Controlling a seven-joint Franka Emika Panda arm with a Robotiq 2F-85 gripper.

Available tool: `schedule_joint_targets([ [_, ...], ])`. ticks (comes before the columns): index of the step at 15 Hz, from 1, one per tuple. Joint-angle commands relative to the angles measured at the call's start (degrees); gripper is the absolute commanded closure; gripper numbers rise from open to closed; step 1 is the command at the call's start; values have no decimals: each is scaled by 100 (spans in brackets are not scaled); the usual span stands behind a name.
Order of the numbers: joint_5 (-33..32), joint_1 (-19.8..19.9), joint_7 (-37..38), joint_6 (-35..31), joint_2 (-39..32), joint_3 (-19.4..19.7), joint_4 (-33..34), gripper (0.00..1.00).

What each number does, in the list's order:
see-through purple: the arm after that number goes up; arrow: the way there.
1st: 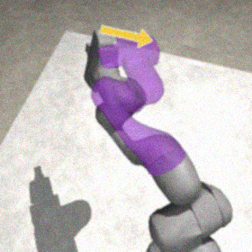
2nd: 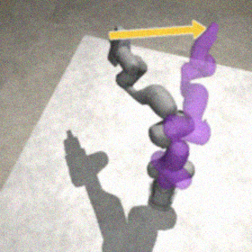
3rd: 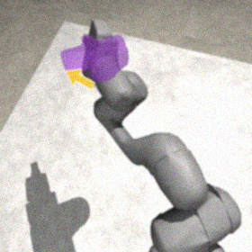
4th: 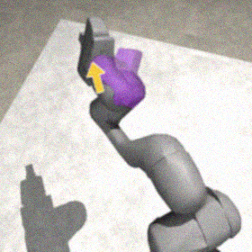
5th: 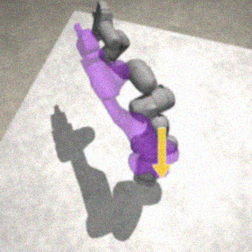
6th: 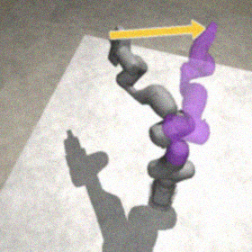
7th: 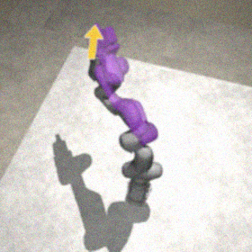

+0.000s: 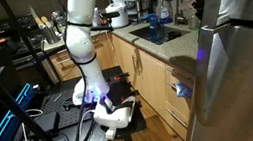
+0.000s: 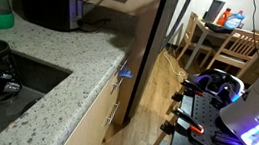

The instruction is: Press the lever down on the toaster

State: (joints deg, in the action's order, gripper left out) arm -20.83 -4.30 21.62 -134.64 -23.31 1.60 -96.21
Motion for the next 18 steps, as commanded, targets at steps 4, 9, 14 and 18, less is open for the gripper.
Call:
schedule_joint_targets([
  [4, 351, -2, -261, 14, -199, 86, 156, 100],
  [9, 645, 23, -521, 143, -289, 108, 233, 100],
  [14, 978, 104, -664, 168, -415, 96, 264, 100],
  [18, 1251, 177, -662, 215, -665, 110, 353, 100],
])
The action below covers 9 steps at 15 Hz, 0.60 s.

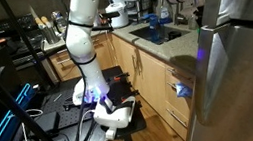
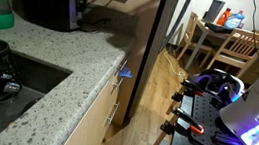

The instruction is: Press the lever down on the toaster

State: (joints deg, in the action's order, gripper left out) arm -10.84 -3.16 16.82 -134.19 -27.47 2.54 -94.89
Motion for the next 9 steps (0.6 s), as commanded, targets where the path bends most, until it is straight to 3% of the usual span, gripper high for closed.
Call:
schedule_joint_targets([
  [1, 306, 78, -183, 170, -292, 21, 234, 100],
  [9, 397, 67, -152, 208, -278, 61, 261, 100],
])
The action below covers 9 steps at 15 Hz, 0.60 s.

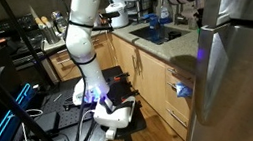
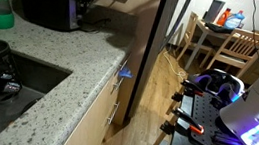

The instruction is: Press the lever down on the toaster

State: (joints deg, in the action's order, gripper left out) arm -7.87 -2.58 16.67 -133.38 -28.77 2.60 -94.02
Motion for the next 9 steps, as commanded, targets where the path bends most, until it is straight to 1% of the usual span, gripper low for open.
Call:
schedule_joint_targets([
  [1, 106, 12, -152, 128, -121, 49, 162, 100],
  [2, 49, -56, -33, 17, -1, 68, 14, 99],
  [9, 48, -56, -33, 18, -1, 68, 14, 99],
])
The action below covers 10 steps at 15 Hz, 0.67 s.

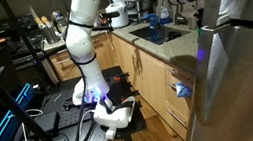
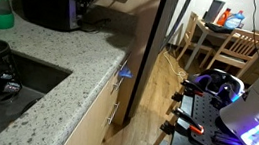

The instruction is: Press the lever down on the toaster

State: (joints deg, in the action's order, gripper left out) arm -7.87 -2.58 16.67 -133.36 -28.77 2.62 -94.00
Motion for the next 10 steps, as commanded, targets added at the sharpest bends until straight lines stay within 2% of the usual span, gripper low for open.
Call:
schedule_joint_targets([
  [1, 48, -56, -33, 16, 0, 67, 13, 99],
  [6, 65, -64, -62, 2, 143, 43, -89, 100],
  [7, 69, -64, -77, -17, 182, 35, -130, 84],
  [9, 71, -65, -105, -17, 278, 22, -198, 68],
  [10, 72, -63, -121, -24, 329, 15, -240, 64],
])
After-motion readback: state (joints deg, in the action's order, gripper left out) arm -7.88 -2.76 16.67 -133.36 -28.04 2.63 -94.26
